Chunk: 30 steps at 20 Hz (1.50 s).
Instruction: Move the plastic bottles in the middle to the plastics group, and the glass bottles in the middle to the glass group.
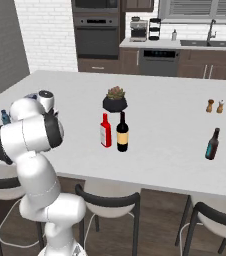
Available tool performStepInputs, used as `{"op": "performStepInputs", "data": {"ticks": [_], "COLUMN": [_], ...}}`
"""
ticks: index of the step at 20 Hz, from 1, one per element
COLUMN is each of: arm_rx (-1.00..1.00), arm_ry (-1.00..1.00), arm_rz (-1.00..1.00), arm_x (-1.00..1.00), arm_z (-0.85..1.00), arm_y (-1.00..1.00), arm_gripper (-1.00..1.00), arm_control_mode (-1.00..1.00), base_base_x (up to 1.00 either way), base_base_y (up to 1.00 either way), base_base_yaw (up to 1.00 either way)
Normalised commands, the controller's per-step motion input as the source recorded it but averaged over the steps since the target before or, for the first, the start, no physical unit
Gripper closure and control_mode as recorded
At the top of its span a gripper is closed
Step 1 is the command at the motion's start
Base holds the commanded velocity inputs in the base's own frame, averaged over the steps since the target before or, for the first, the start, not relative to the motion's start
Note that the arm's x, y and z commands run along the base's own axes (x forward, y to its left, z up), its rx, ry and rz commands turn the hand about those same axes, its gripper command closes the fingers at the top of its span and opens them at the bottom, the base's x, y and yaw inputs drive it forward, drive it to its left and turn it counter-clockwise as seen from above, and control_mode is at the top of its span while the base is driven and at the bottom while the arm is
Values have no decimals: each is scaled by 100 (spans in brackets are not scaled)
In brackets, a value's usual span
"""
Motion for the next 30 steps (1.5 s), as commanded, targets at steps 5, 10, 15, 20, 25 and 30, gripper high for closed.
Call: {"op": "performStepInputs", "data": {"ticks": [5, 10, 15, 20, 25, 30], "arm_rx": [0, 0, 0, 0, -3, -3], "arm_ry": [-4, -4, 3, 0, 0, 0], "arm_rz": [0, 0, -7, -19, -33, -35], "arm_x": [-5, -11, -3, -5, -21, -27], "arm_z": [39, 61, 43, 37, 28, 36], "arm_y": [0, 0, -15, -32, -37, -54], "arm_gripper": [-100, -100, -100, -100, -100, -100], "arm_control_mode": [-100, -100, -100, -100, -100, -100], "base_base_x": [0, 0, 0, 0, 0, 0], "base_base_y": [0, 0, 0, 0, 0, 0], "base_base_yaw": [0, 0, 0, 0, 0, 0]}}
